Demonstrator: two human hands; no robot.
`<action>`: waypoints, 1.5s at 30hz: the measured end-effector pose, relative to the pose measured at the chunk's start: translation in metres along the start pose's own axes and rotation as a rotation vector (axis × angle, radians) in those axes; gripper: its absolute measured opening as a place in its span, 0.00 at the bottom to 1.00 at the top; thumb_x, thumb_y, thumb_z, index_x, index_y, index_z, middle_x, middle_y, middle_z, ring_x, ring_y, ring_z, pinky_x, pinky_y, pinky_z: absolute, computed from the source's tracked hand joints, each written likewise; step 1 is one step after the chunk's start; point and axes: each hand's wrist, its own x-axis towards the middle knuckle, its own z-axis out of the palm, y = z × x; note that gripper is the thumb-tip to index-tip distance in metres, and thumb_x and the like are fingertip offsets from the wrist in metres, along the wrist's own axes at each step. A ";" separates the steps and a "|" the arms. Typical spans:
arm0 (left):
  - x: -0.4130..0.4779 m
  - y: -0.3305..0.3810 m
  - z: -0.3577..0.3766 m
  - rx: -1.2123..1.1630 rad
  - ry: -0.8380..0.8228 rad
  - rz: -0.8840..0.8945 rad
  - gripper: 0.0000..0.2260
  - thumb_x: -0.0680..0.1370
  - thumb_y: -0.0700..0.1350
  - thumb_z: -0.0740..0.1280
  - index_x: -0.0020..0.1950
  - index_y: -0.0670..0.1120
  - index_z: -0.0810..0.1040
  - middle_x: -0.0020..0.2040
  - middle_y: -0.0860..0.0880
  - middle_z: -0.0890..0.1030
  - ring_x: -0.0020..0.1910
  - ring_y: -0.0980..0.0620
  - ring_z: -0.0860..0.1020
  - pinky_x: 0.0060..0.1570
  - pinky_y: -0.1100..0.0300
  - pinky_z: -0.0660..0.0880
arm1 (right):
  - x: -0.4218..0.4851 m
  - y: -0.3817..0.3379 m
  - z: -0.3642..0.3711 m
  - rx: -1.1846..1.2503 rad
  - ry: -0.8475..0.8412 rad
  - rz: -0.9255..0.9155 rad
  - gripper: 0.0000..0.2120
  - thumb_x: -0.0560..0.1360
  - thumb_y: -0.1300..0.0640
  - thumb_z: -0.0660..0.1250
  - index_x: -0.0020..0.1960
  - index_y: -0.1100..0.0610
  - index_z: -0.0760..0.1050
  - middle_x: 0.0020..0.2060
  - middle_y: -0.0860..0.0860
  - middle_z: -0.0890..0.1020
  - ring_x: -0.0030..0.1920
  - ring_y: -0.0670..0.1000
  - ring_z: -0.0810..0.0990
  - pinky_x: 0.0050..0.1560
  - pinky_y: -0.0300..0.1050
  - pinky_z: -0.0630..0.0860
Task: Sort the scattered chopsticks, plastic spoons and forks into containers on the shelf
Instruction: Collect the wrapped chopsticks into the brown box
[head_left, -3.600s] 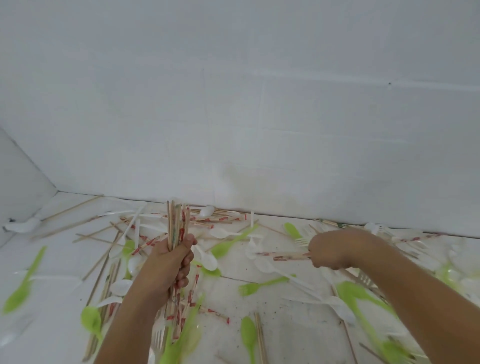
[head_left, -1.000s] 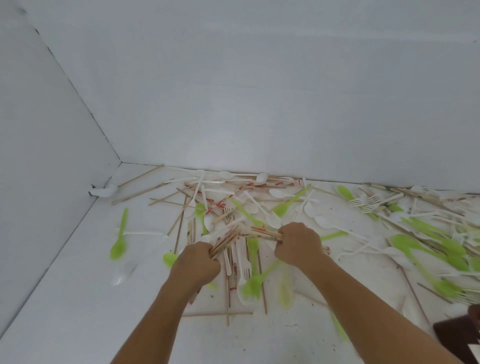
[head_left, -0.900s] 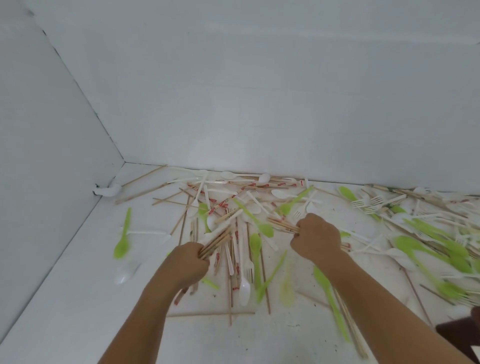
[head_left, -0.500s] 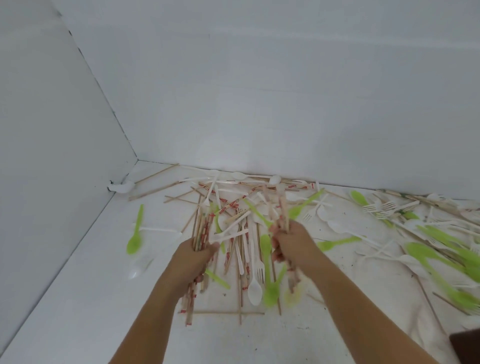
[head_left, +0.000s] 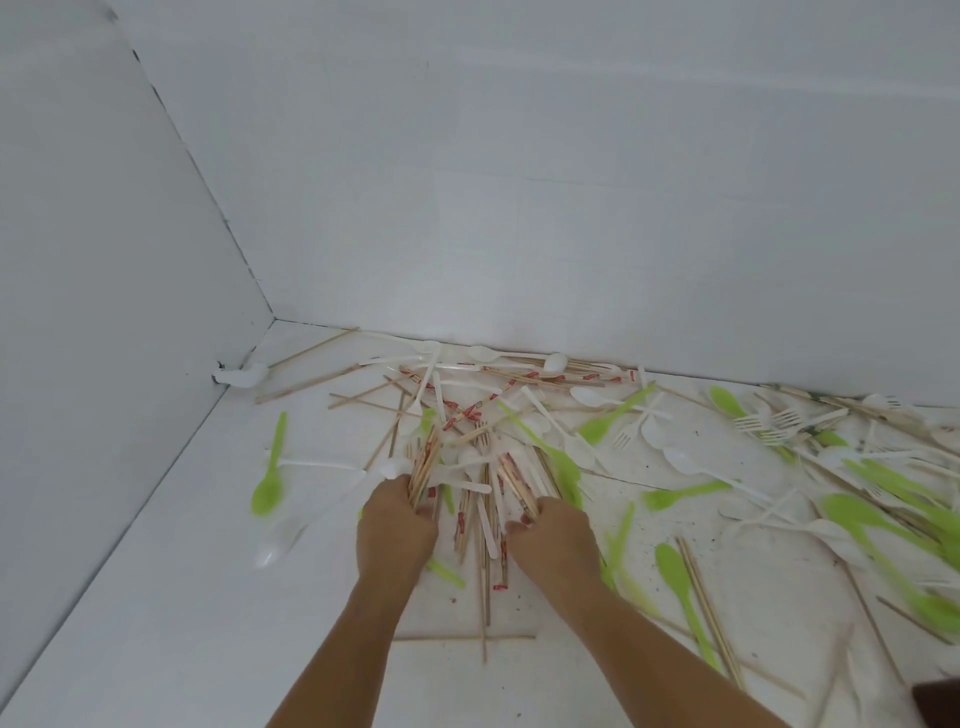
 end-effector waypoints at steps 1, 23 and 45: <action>0.002 0.001 0.001 -0.003 -0.001 0.003 0.03 0.77 0.44 0.69 0.46 0.49 0.76 0.40 0.52 0.78 0.39 0.49 0.78 0.32 0.59 0.69 | 0.002 -0.005 0.001 -0.046 -0.005 -0.030 0.06 0.75 0.50 0.69 0.42 0.51 0.76 0.36 0.46 0.80 0.35 0.48 0.81 0.37 0.45 0.81; 0.055 0.003 -0.016 0.170 0.067 0.159 0.06 0.80 0.48 0.68 0.48 0.46 0.80 0.47 0.51 0.72 0.39 0.47 0.76 0.40 0.54 0.73 | 0.042 0.007 -0.012 0.111 0.178 -0.039 0.04 0.76 0.56 0.67 0.45 0.52 0.72 0.39 0.47 0.77 0.37 0.48 0.77 0.32 0.44 0.73; 0.004 0.047 0.027 0.049 -0.191 -0.056 0.07 0.71 0.48 0.71 0.36 0.49 0.76 0.32 0.52 0.79 0.30 0.52 0.79 0.27 0.61 0.72 | 0.043 -0.003 0.007 0.209 -0.012 0.020 0.08 0.72 0.59 0.68 0.34 0.58 0.75 0.27 0.50 0.76 0.26 0.49 0.73 0.27 0.43 0.70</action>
